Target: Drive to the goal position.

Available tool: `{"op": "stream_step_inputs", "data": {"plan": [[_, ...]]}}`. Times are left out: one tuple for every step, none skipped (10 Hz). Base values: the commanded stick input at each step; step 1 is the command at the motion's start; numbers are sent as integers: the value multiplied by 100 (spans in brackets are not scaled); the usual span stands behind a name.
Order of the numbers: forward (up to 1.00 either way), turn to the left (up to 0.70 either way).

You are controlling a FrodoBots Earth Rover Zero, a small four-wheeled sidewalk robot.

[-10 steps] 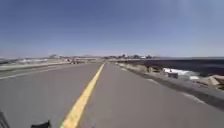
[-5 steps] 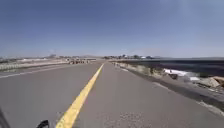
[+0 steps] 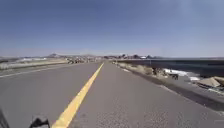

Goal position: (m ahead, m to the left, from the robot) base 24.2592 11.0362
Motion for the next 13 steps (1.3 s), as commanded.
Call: {"op": "stream_step_inputs", "data": {"plan": [[0,0],[6,0],[16,0],[85,0],[85,0],[85,0],[85,0],[85,0],[85,0],[85,0],[85,0],[85,0],[85,0]]}}
